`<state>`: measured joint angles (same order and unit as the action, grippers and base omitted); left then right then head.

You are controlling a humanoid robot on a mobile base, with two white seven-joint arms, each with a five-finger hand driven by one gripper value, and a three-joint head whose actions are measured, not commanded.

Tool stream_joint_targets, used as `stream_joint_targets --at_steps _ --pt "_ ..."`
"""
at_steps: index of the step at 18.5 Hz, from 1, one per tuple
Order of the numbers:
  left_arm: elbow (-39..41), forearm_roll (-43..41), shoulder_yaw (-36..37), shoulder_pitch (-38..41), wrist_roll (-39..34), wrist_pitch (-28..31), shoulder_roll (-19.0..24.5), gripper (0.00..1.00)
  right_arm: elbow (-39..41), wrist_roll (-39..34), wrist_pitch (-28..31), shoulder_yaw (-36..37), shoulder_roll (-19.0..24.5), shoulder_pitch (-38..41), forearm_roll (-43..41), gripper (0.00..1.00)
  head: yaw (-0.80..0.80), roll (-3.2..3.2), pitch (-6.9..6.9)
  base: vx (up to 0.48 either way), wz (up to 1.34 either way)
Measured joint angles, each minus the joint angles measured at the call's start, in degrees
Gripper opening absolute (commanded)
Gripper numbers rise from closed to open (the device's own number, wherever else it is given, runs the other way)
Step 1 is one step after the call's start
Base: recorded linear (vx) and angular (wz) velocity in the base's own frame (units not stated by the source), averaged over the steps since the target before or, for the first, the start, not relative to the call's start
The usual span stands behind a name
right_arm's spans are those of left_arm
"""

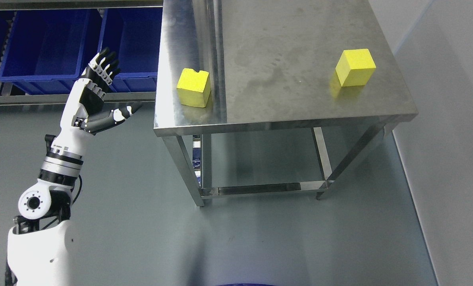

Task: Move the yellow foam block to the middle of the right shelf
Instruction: 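Reach the left hand toward the yellow foam cube nearer the table edge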

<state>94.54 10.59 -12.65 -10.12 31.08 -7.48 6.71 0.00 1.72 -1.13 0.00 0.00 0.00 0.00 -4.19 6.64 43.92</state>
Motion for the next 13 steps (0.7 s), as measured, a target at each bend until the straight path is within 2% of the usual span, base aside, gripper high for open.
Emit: stream_joint_targets --at_steps 6,13 --pt "-2.38 -5.92 3.45 -3.88 2.94 -0.14 4.57 1.0 0.0 0.0 0.0 0.0 0.0 0.0 0.0 1.0 0.0 0.0 0.0 0.012 -0.01" --pt "-6.22 -9.39 9.98 -8.63 3.29 3.62 6.2 1.0 0.0 0.0 0.0 0.0 0.0 0.0 0.0 1.0 0.0 0.0 0.0 0.004 0.02"
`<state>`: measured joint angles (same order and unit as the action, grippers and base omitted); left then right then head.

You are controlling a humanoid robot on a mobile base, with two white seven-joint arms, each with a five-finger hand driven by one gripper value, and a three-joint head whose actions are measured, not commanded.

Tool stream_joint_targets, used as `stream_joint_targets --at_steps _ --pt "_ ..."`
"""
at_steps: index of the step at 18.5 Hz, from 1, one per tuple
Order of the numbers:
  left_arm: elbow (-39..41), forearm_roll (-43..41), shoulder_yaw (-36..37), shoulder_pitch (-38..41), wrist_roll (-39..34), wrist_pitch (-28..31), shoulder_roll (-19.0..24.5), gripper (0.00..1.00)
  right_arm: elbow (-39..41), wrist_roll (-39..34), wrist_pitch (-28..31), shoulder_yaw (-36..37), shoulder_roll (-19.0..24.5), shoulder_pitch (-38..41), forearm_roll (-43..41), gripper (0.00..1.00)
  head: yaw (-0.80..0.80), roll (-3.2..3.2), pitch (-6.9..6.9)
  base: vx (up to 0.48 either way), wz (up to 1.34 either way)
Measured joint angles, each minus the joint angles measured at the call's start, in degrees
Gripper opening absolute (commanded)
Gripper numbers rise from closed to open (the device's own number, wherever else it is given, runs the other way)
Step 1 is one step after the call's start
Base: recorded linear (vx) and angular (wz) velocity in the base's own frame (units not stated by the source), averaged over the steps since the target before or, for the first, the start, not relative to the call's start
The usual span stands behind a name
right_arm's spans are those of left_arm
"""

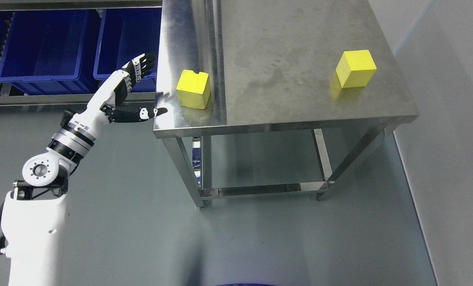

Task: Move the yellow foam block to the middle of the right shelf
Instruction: 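Reach the left hand toward the yellow foam cube nearer the table edge, then close the left hand around the yellow foam cube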

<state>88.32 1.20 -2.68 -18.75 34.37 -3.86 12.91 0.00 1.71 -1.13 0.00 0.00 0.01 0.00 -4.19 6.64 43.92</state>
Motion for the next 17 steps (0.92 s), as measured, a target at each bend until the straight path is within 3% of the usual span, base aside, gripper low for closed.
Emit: stream_joint_targets --at_steps 14,17 --pt "-6.4 -1.11 7.77 -4.56 2.92 0.6 -4.22 0.98 0.0 0.0 0.0 0.0 0.0 -0.01 0.0 1.0 0.0 0.0 0.0 0.024 0.06" --pt "-7.26 -1.15 8.57 -4.89 3.42 0.62 -5.34 0.87 0.0 0.0 0.0 0.0 0.0 -0.01 0.0 1.0 0.0 0.0 0.0 0.005 -0.08"
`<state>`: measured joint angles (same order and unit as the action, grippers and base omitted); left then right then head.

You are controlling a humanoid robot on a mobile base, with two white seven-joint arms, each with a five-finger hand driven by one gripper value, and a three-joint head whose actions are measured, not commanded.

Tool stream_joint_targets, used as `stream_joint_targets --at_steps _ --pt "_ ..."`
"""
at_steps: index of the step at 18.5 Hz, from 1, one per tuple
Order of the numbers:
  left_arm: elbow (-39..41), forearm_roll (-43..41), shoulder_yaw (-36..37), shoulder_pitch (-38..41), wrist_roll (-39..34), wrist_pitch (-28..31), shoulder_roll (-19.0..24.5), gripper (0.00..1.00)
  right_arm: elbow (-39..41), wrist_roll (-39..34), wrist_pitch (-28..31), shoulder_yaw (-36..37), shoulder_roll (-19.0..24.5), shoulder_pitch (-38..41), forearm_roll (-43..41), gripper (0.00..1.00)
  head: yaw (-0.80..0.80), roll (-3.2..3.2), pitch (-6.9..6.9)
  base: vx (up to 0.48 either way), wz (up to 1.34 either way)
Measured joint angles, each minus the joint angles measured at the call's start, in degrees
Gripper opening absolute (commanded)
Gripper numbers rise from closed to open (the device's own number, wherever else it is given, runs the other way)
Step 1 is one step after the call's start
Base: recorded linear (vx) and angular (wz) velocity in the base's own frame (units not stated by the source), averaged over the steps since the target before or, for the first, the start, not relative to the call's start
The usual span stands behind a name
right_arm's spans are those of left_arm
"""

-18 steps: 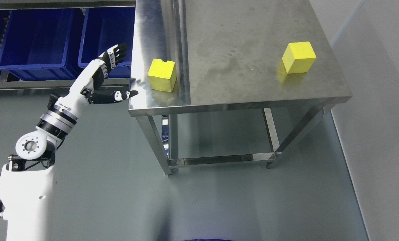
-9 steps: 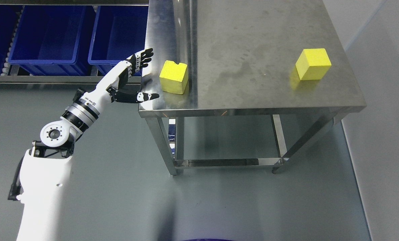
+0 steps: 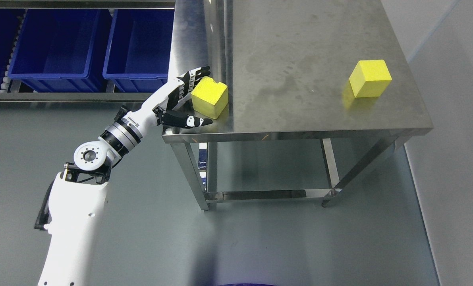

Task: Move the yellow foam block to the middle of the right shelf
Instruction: 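Close the left hand around the yellow foam cube, then lift the cube with the left hand off the table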

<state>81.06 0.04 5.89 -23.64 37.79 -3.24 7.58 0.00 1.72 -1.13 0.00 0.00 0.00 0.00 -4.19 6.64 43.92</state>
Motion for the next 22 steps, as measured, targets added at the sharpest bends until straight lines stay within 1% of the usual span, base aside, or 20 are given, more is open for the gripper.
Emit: stream_joint_targets --at_steps 4,5,8,10,13,15,16,17,19,22 --pt "-1.2 -0.03 0.38 -0.21 0.18 0.1 -1.01 0.55 0.0 0.0 0.0 0.0 0.0 0.0 0.0 1.0 0.0 0.0 0.0 0.003 -0.05" --pt "-1.42 -0.03 0.28 -0.23 0.19 0.08 -1.21 0.49 0.0 0.0 0.0 0.0 0.0 0.0 0.0 1.0 0.0 0.0 0.0 0.0 0.0" --pt "-2.12 -0.04 -0.54 -0.23 0.22 -0.51 -2.04 0.38 0.0 0.0 0.0 0.0 0.0 0.0 0.0 1.0 0.0 0.0 0.0 0.0 0.0" --pt "-2.48 0.41 -1.46 -0.23 0.23 -0.77 -2.89 0.35 0.0 0.0 0.0 0.0 0.0 0.0 0.0 1.0 0.0 0.0 0.0 0.0 0.0" --pt "-2.73 2.01 -2.68 -0.25 0.23 -1.61 -4.09 0.35 0.0 0.0 0.0 0.0 0.0 0.0 0.0 1.0 0.0 0.0 0.0 -0.001 0.05" --pt "-2.11 4.63 -3.62 -0.37 0.13 -2.01 -4.73 0.35 0.0 0.0 0.0 0.0 0.0 0.0 0.0 1.0 0.0 0.0 0.0 0.004 0.17" --pt "-1.72 6.23 -4.01 -0.52 -0.27 -2.8 -4.94 0.35 0.0 0.0 0.0 0.0 0.0 0.0 0.0 1.0 0.0 0.0 0.0 0.004 0.17" --pt "-1.3 8.66 -4.44 -0.69 -1.23 -5.21 -5.18 0.35 0.0 0.0 0.0 0.0 0.0 0.0 0.0 1.0 0.0 0.0 0.0 0.01 0.34" --pt "-0.58 12.14 -5.24 -0.91 -5.37 -10.32 -5.59 0.35 0.0 0.0 0.0 0.0 0.0 0.0 0.0 1.0 0.0 0.0 0.0 0.009 0.44" --pt "0.64 15.7 -6.37 -1.05 -17.03 -16.38 -6.1 0.35 0.0 0.0 0.0 0.0 0.0 -0.01 0.0 1.0 0.0 0.0 0.0 0.013 0.66"
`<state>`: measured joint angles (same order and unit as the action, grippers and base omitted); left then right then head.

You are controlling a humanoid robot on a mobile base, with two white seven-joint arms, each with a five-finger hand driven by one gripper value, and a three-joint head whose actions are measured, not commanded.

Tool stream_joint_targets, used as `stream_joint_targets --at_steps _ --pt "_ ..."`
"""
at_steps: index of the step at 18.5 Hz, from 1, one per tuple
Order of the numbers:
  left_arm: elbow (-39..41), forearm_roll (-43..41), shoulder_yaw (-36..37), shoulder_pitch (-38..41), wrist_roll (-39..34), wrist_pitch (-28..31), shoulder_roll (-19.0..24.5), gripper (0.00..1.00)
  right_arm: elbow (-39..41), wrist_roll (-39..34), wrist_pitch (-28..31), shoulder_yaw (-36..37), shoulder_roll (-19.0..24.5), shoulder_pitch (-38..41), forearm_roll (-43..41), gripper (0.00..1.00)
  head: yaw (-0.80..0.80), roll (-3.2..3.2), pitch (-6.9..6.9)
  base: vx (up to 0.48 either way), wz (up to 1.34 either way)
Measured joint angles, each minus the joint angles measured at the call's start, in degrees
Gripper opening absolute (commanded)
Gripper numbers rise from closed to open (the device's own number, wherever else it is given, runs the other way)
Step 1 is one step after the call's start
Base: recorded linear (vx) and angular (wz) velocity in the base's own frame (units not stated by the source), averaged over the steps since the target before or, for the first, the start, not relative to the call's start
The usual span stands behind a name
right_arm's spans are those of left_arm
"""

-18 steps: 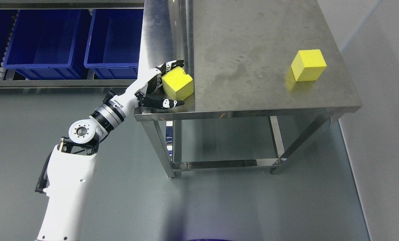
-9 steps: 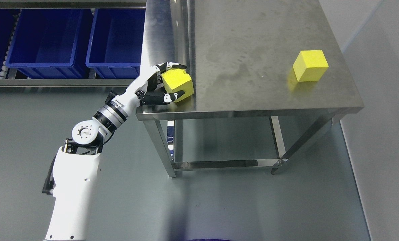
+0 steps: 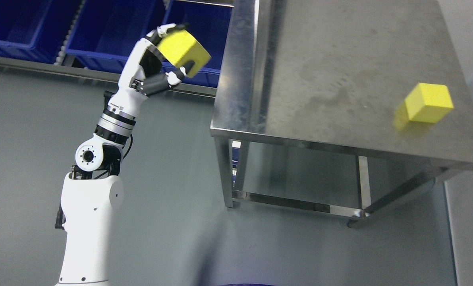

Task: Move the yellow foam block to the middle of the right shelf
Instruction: 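Lift the cube with the left hand off the table, then hold the cube raised in the left hand while turning toward the bin shelf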

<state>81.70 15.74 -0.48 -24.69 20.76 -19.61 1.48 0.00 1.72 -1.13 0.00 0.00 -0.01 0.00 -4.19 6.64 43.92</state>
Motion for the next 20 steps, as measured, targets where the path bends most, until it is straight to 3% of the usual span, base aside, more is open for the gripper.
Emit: stream_joint_targets --at_steps 2,5,20 --pt "1.26 1.64 -1.13 -0.06 -6.19 -1.73 -0.33 0.35 0.0 0.0 0.0 0.0 0.0 0.0 0.0 1.0 0.0 0.0 0.0 0.031 0.75" --pt "2.92 2.96 -2.97 0.23 -9.03 -2.46 -0.64 0.35 0.0 0.0 0.0 0.0 0.0 0.01 0.0 1.0 0.0 0.0 -0.01 0.067 0.75" --pt "6.51 4.31 -8.87 4.74 -9.15 -3.5 -1.28 0.35 0.0 0.11 0.0 0.0 0.0 0.0 0.0 1.0 0.0 0.0 0.0 0.127 0.7"
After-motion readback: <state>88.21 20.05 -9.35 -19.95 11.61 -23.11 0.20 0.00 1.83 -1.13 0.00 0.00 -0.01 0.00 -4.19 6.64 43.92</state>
